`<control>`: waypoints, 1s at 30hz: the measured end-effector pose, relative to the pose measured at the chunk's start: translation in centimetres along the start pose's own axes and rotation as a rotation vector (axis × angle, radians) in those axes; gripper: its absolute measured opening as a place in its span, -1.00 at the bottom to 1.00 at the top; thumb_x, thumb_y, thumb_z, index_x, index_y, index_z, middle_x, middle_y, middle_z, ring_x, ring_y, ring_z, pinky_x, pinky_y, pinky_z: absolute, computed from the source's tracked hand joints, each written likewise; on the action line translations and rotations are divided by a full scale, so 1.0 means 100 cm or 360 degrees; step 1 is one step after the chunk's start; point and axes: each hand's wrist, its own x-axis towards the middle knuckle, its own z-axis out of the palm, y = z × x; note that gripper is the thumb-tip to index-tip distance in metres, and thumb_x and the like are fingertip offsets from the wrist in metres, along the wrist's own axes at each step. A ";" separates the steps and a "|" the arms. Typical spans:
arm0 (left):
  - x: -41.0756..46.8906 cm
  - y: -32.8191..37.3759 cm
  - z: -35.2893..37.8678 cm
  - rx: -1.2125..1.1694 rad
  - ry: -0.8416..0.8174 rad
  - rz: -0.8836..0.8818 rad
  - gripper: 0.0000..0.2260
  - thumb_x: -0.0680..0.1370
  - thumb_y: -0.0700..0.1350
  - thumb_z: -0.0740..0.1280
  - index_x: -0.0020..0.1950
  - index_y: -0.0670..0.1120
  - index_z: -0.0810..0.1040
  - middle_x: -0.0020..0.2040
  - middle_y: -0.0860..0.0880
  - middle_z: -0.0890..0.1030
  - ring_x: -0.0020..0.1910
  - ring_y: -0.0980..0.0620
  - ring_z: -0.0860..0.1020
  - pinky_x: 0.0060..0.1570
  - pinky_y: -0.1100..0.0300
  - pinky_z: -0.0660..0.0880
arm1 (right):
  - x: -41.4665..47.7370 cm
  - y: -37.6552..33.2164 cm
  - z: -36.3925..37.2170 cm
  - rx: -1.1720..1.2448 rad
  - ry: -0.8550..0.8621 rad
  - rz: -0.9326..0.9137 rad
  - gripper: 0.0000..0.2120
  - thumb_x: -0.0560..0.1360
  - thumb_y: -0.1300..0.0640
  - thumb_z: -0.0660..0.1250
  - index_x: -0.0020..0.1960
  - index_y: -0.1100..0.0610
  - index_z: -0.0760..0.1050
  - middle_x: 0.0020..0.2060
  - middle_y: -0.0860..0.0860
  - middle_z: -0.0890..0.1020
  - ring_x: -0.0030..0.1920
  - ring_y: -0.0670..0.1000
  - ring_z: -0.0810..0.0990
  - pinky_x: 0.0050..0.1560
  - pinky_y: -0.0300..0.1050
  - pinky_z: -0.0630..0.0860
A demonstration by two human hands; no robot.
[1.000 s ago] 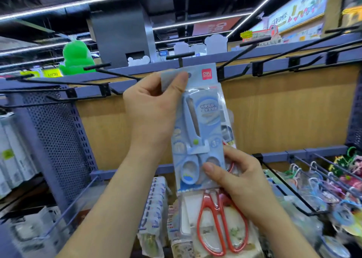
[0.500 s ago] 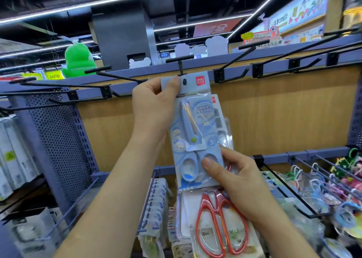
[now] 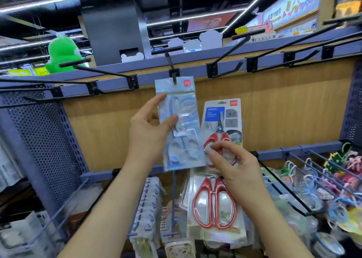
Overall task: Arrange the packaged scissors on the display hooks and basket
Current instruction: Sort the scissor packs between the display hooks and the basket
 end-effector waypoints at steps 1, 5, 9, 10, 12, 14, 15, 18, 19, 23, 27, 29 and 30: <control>0.012 -0.005 0.002 0.0040 0.0020 -0.0031 -0.52 0.48 -0.29 0.46 0.34 0.06 0.51 -0.08 0.06 0.64 -0.23 0.29 0.60 -0.22 0.40 0.53 | 0.000 0.002 -0.004 -0.0034 0.0028 -0.0021 -0.90 0.46 0.14 0.48 -0.10 -0.05 0.64 -0.16 -0.24 0.68 -0.10 -0.30 0.59 -0.12 -0.51 0.42; 0.044 -0.033 0.015 0.0301 -0.0036 -0.0026 -0.49 0.54 -0.25 0.41 0.46 -0.04 0.42 -0.14 0.06 0.52 -0.30 0.25 0.45 -0.29 0.49 0.41 | -0.002 0.005 -0.022 -0.0172 0.0055 -0.0129 -0.69 0.46 0.22 0.47 0.05 -0.17 0.57 0.01 -0.31 0.63 0.08 -0.29 0.57 0.08 -0.39 0.46; 0.069 -0.051 0.028 0.0515 -0.0029 -0.0088 -0.48 0.56 -0.22 0.39 0.50 -0.02 0.36 0.24 -0.16 0.59 0.20 0.00 0.56 0.17 0.16 0.52 | -0.004 0.009 -0.032 -0.0082 0.0008 -0.0108 -0.23 0.41 0.09 0.53 0.38 -0.42 0.21 0.43 -0.20 0.40 0.41 -0.02 0.45 0.40 0.14 0.40; 0.073 -0.053 0.030 0.0549 -0.0034 -0.0123 -0.47 0.56 -0.20 0.40 0.51 0.00 0.36 0.31 -0.16 0.55 0.27 -0.09 0.53 0.25 0.06 0.49 | -0.005 0.010 -0.034 -0.0033 -0.0005 -0.0118 -0.16 0.39 0.08 0.54 0.42 -0.43 0.14 0.46 -0.17 0.37 0.43 0.00 0.43 0.40 0.18 0.39; 0.069 -0.054 0.031 0.0664 -0.0048 -0.0082 -0.48 0.56 -0.14 0.39 0.50 0.05 0.35 0.28 -0.03 0.52 0.25 0.02 0.47 0.28 0.12 0.42 | -0.007 0.012 -0.034 0.0072 0.0000 -0.0073 -0.06 0.37 0.06 0.58 0.47 -0.42 0.06 0.46 -0.15 0.39 0.37 -0.06 0.49 0.32 0.08 0.49; 0.046 -0.048 0.032 0.0891 0.0026 0.0075 -0.56 0.57 -0.06 0.37 0.44 0.06 0.40 0.15 0.00 0.42 0.15 0.09 0.35 0.19 0.23 0.31 | -0.009 0.012 -0.035 0.0131 0.0018 0.0017 0.00 0.29 -0.03 0.59 0.48 -0.41 0.03 0.43 -0.15 0.43 0.29 -0.13 0.55 0.22 -0.08 0.57; 0.030 -0.044 0.033 0.0853 0.0023 0.0124 -0.62 0.57 -0.03 0.37 0.38 0.04 0.47 0.11 -0.02 0.43 0.09 0.08 0.37 0.13 0.22 0.34 | -0.010 0.014 -0.035 0.0150 0.0001 0.0042 0.00 0.26 -0.06 0.61 0.48 -0.42 0.05 0.41 -0.13 0.47 0.27 -0.13 0.58 0.20 -0.08 0.58; -0.012 -0.019 0.041 0.0160 -0.0327 -0.0157 -0.77 0.54 0.02 0.41 0.16 0.02 0.60 0.00 -0.12 0.64 -0.07 0.06 0.58 -0.03 0.13 0.52 | -0.012 0.014 -0.031 0.0180 -0.0149 0.0084 -0.02 0.23 -0.03 0.65 0.42 -0.46 0.13 0.35 -0.06 0.54 0.26 -0.06 0.60 0.23 0.03 0.58; -0.020 -0.013 0.043 -0.0062 -0.0401 -0.0281 -0.81 0.53 -0.01 0.42 0.12 -0.01 0.62 -0.02 -0.07 0.68 -0.08 0.06 0.63 -0.05 0.14 0.56 | -0.014 0.015 -0.029 0.0172 -0.0240 0.0080 0.02 0.22 0.00 0.67 0.43 -0.47 0.13 0.37 -0.06 0.53 0.28 -0.04 0.59 0.25 0.06 0.56; -0.024 -0.007 0.037 -0.0413 -0.0181 -0.0434 -0.91 0.53 -0.15 0.43 0.02 -0.11 0.61 -0.12 -0.04 0.73 -0.14 0.01 0.69 -0.16 0.15 0.62 | -0.023 0.010 -0.018 0.0185 -0.0500 0.0093 0.08 0.17 0.19 0.64 0.36 -0.56 0.16 0.34 -0.05 0.55 0.26 -0.01 0.60 0.15 0.01 0.61; -0.023 -0.010 0.018 -0.0334 0.0087 -0.0234 -0.96 0.57 -0.21 0.38 -0.02 -0.10 0.60 -0.14 0.01 0.70 -0.19 0.11 0.66 -0.18 0.21 0.57 | -0.027 0.008 -0.021 0.0014 -0.0696 0.0032 0.02 0.27 0.18 0.59 0.35 -0.60 0.12 0.45 -0.22 0.40 0.37 -0.12 0.49 0.27 -0.06 0.54; -0.023 -0.002 0.007 -0.0313 0.0201 -0.0042 -0.89 0.58 -0.25 0.36 -0.04 -0.04 0.57 -0.14 0.08 0.68 -0.19 0.17 0.64 -0.18 0.26 0.54 | -0.029 0.011 -0.023 -0.0297 -0.0728 0.0027 -0.03 0.33 0.13 0.59 0.37 -0.59 0.10 0.44 -0.48 0.25 0.43 -0.36 0.27 0.34 -0.28 0.36; -0.024 0.003 0.000 -0.0265 0.0228 0.0064 -0.86 0.58 -0.26 0.35 -0.04 -0.01 0.55 -0.13 0.11 0.68 -0.16 0.18 0.64 -0.17 0.29 0.53 | -0.030 0.012 -0.024 -0.0409 -0.0675 0.0020 -0.11 0.36 0.12 0.58 0.35 -0.57 0.17 0.39 -0.53 0.26 0.40 -0.44 0.22 0.30 -0.42 0.28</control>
